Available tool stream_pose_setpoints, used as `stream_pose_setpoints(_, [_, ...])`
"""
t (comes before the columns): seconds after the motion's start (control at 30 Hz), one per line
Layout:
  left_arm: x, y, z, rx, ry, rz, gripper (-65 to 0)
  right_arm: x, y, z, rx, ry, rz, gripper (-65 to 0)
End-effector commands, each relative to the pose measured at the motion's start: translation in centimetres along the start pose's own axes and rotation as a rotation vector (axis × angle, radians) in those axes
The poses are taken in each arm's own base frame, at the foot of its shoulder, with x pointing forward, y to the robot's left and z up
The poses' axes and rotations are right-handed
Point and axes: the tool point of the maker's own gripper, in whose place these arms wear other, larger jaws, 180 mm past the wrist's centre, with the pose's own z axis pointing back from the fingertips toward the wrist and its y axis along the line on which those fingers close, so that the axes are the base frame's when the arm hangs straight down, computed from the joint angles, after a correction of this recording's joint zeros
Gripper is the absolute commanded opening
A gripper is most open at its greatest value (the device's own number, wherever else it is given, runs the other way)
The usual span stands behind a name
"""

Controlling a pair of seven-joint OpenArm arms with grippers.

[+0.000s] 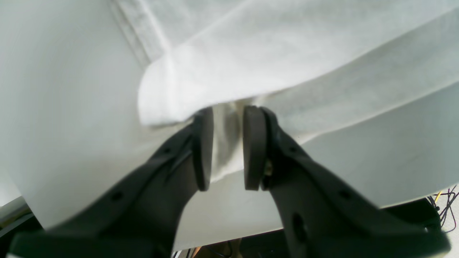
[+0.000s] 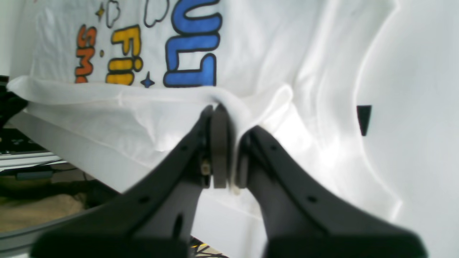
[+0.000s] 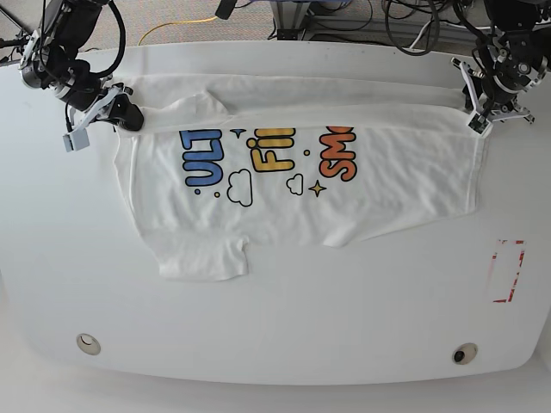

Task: Fold the T-shirt properly
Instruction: 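Hold the collar edge with both grippers and pull it taut, then open both grippers and move the right gripper toward the sleeve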

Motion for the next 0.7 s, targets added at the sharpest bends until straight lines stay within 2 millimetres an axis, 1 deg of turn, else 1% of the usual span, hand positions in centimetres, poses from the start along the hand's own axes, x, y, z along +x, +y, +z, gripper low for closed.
stream_pose_setpoints(0.0, [0.8, 1.1, 0.5, 0.029, -0.025, -0.013, -52.9, 1.4, -1.2, 1.0, -0.058, -0.031, 0.034, -53.3])
stream_pose_setpoints(0.07, [0.9, 1.1, 0.5, 0.029, -0.029, -0.012, -52.8, 1.4, -1.7, 1.1, -0.085, -0.02, 0.041, -48.7])
stream_pose_setpoints(0.1, [1.1, 1.2, 0.6, 0.032, -0.034, -0.014, -52.4, 1.4, -2.0, 1.2, -0.101, -0.013, 0.046, -44.5])
stream_pose_setpoints(0.17, [1.9, 1.6, 0.7, 0.045, -0.053, -0.018, -48.6, 1.4, -2.6, 1.5, -0.128, -0.01, 0.045, -37.9])
stream_pose_setpoints(0.2, [2.8, 2.1, 0.9, 0.06, -0.073, -0.022, -43.9, 1.4, -2.8, 1.7, -0.139, -0.011, 0.044, -33.3])
stream_pose_setpoints(0.23, [3.1, 2.3, 1.0, 0.068, -0.077, -0.024, -40.3, 1.4, -2.9, 1.8, -0.143, -0.013, 0.042, -30.6])
stream_pose_setpoints(0.3, [3.5, 2.7, 1.4, 0.084, -0.07, -0.034, -29.3, 1.3, -3.1, 2.1, -0.15, -0.014, 0.037, -23.1])
stream_pose_setpoints(0.33, [3.8, 2.9, 1.7, 0.096, -0.068, -0.037, -24.9, 1.2, -3.4, 2.3, -0.159, -0.014, 0.034, -20.1])
stream_pose_setpoints(0.37, [4.0, 3.2, 1.9, 0.107, -0.069, -0.036, -21.9, 1.4, -3.7, 2.7, -0.169, -0.017, 0.037, -18.4])
stream_pose_setpoints(0.4, [4.7, 3.5, 2.1, 0.119, -0.084, -0.024, -19.3, 1.6, -3.9, 3.0, -0.179, -0.02, 0.04, -16.5])
stream_pose_setpoints(0.43, [5.7, 4.1, 2.5, 0.136, -0.112, 0.0, -18.1, 1.7, -4.1, 3.2, -0.185, -0.023, 0.04, -15.7])
stream_pose_setpoints(0.5, [6.3, 5.1, 3.1, 0.158, -0.126, 0.032, -17.9, 1.8, -4.2, 3.3, -0.188, -0.024, 0.043, -16.0])
stream_pose_setpoints(0.57, [6.0, 6.0, 3.6, 0.168, -0.112, 0.071, -17.9, 2.1, -4.1, 3.6, -0.194, -0.028, 0.058, -17.0])
stream_pose_setpoints(0.63, [6.4, 7.5, 4.3, 0.193, -0.131, 0.119, -17.9, 2.6, -3.8, 3.8, -0.202, -0.035, 0.081, -17.9])
stream_pose_setpoints(0.67, [6.6, 8.6, 4.8, 0.216, -0.146, 0.149, -17.9, 2.9, -3.7, 3.8, -0.202, -0.042, 0.091, -18.5])
